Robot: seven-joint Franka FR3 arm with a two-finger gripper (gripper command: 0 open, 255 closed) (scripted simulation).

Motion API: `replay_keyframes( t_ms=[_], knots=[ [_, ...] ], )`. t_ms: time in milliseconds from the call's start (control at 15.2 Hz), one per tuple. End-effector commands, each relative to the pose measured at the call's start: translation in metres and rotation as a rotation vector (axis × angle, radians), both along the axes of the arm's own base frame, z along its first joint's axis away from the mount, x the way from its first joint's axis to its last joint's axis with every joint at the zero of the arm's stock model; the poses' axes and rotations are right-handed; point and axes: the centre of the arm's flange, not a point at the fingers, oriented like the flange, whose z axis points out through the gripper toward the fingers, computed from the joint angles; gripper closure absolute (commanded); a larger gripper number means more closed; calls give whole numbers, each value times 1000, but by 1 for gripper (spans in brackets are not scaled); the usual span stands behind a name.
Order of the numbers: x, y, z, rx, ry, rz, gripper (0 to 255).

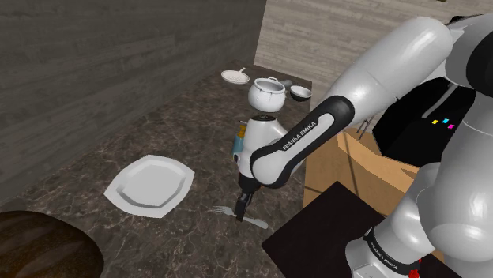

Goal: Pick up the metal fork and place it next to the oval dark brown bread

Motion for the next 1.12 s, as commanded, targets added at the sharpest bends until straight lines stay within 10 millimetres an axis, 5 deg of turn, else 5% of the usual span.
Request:
replay_keyframes(
  t_ms=[0,726,792,1056],
  knots=[
    [-2,2,-10,0,0,1,0],
    [-5,4,-24,0,0,1,0],
    [-5,4,-24,0,0,1,255],
    [-5,4,-24,0,0,1,255]
  ],
)
